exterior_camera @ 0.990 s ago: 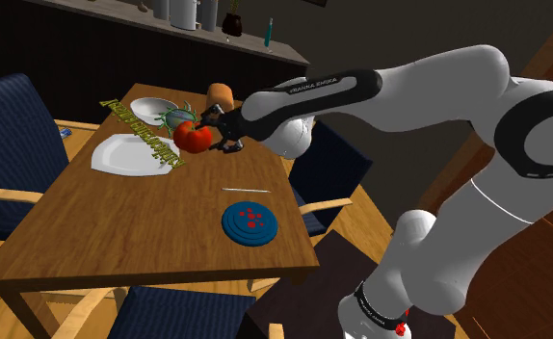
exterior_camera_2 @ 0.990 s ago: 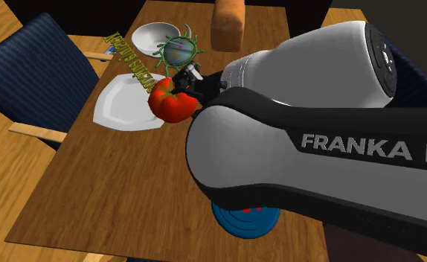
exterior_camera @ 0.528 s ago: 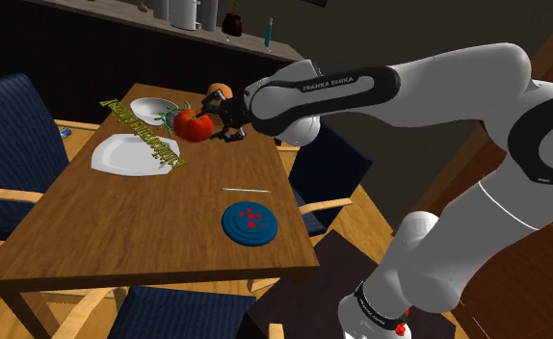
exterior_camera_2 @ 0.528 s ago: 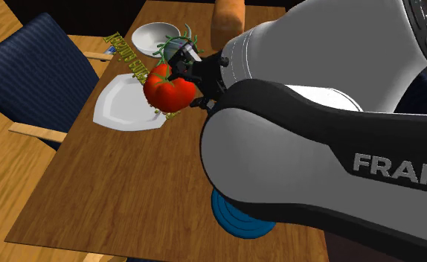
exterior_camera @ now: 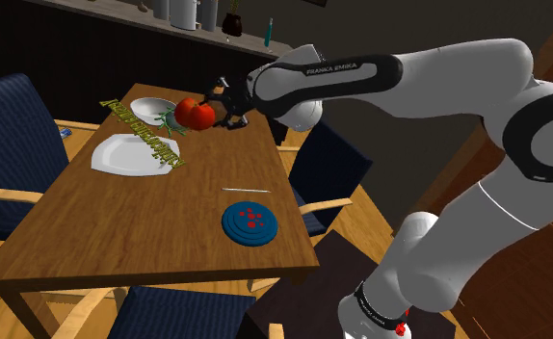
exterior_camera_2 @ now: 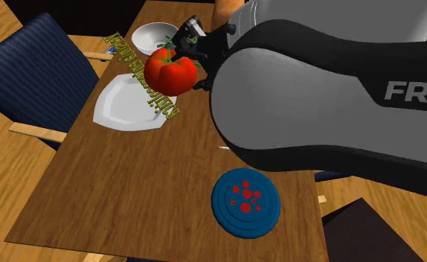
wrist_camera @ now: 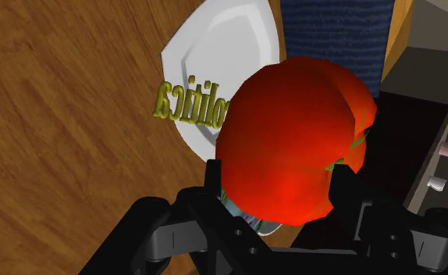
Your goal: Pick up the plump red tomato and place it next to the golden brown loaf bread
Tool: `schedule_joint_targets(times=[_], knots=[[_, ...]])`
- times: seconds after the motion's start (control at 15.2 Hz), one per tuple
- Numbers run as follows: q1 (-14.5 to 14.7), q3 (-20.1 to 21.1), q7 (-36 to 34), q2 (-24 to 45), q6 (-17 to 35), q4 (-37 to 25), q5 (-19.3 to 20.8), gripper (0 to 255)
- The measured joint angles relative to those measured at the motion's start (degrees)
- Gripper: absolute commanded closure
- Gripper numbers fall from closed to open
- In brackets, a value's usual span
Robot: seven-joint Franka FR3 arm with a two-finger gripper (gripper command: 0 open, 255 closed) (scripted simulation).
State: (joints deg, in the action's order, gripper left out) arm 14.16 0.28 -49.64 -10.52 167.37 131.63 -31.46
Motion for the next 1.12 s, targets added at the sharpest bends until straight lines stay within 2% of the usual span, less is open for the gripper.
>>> schedule_joint_targets(times=[0.26, 0.46, 0.79, 1.12], knots=[[0.64, -5.19, 9.07, 4.63, -3.08, -5.87, -6.08, 255], [-0.22, -7.73, 14.24, 8.78, -6.1, -11.38, -9.54, 255], [-3.53, -10.69, 20.86, 15.48, -12.38, -20.94, -13.82, 255], [-7.51, -12.31, 24.33, 24.24, -18.57, -32.76, -16.5, 255]])
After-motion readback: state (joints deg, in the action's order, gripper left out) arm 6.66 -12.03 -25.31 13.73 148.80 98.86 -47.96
